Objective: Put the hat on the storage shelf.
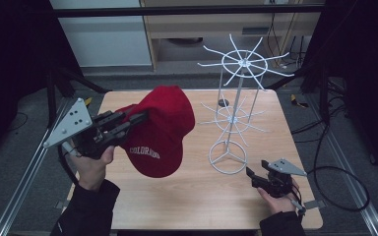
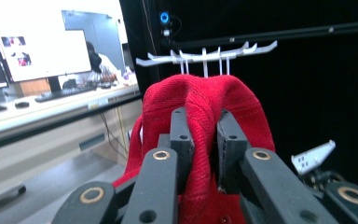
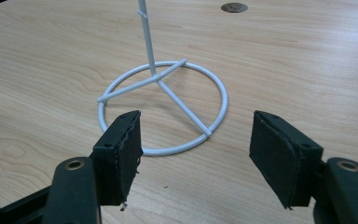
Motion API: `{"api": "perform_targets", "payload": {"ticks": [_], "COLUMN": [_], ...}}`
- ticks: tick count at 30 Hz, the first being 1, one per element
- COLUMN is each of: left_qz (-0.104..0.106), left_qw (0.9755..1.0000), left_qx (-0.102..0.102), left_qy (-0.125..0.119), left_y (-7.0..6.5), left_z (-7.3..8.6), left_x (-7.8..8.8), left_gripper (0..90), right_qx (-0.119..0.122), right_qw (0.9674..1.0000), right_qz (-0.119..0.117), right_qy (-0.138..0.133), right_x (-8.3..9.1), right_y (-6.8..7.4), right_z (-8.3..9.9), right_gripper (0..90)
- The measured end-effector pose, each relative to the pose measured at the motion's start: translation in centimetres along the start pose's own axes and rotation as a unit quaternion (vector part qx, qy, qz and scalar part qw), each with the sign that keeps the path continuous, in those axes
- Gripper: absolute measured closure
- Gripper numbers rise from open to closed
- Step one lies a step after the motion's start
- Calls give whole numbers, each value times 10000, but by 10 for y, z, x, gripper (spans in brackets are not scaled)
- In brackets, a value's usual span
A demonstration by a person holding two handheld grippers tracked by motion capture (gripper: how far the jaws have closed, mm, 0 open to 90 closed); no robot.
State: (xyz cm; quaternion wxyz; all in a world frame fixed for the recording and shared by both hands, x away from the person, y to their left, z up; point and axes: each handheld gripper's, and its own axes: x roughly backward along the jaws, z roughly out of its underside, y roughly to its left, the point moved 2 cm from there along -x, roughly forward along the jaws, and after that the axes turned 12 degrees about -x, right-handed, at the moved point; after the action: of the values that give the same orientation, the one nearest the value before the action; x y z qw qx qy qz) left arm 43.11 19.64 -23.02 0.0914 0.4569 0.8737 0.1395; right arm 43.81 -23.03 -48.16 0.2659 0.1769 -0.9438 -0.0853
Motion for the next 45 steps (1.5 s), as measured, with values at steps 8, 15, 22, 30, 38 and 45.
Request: {"api": "perform_targets", "payload": {"ticks": [8,15,22,30,38,45], "left_qz": [24,25,-12,124,296,483], "left_qw": [9987,9979,9975,9976,9981,9954], "left_qx": [62,59,58,142,374,767], "left_qy": [-501,-645,-697,-663,-400,-299], "left_y": [16,26,31,28,24,26], "left_z": [-20,-35,-52,-55,-31,-6], "left_x": [-5,-14,-32,-58,-81,-80], "left_gripper": [797,797,797,796,790,768], "right_qx": [4,-4,2,25,38,45], "right_qw": [10000,10000,10000,10000,10000,10000], "right_qz": [12,9,3,1,-23,-16], "right_qy": [-12,-18,-14,-3,35,40], "right_x": [0,-1,-1,-3,-4,-4], "right_y": [-1,-2,-2,-2,-2,-2], "right_z": [0,-1,-1,-1,0,1], "right_gripper": [341,340,340,341,340,340]}}
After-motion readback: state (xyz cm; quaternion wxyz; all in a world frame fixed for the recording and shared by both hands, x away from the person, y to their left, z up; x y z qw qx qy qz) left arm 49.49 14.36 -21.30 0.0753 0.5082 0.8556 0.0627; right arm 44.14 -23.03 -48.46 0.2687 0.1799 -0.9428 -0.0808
